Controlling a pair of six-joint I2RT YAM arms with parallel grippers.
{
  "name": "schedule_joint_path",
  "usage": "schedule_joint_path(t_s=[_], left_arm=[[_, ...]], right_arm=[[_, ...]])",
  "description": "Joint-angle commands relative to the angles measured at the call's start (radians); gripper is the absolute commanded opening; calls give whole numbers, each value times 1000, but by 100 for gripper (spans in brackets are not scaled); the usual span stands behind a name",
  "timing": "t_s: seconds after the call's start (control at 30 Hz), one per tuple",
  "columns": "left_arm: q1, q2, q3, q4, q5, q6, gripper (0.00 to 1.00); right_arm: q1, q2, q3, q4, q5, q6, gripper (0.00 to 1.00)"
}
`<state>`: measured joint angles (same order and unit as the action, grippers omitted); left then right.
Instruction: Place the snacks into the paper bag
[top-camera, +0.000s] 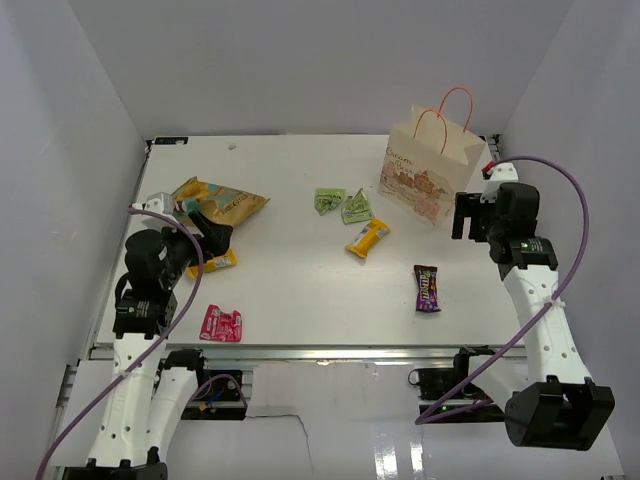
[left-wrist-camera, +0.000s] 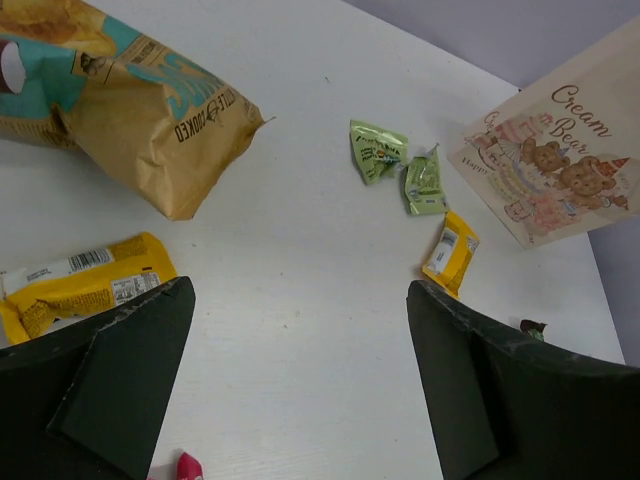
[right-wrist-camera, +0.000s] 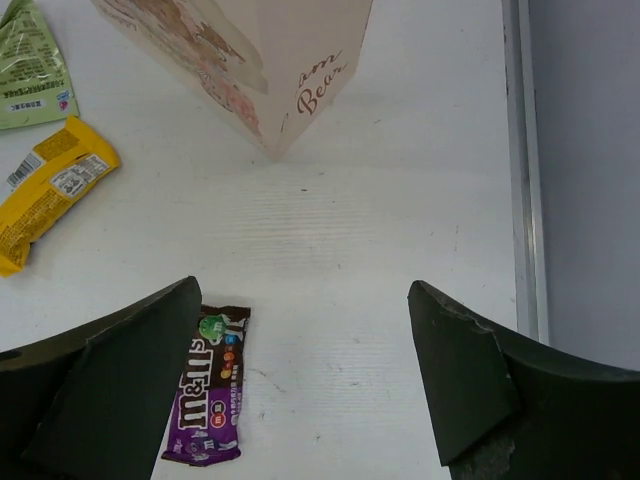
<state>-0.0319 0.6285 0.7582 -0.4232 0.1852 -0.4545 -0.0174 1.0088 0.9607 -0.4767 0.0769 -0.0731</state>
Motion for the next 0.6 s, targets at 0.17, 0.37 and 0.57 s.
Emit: schedule_joint_path(t_s=[0.17, 0.37, 0.57], left_arm=[[0, -49, -30, -84, 17, -30, 98], [0, -84, -46, -150, -23, -114, 98], [0, -124, -120, -216, -38, -280, 98]], right_arm=[[10, -36, 6, -231, -554, -562, 90], [47, 107, -54, -327, -527, -518, 90], [57, 299, -42, -298, -379, -337, 91]])
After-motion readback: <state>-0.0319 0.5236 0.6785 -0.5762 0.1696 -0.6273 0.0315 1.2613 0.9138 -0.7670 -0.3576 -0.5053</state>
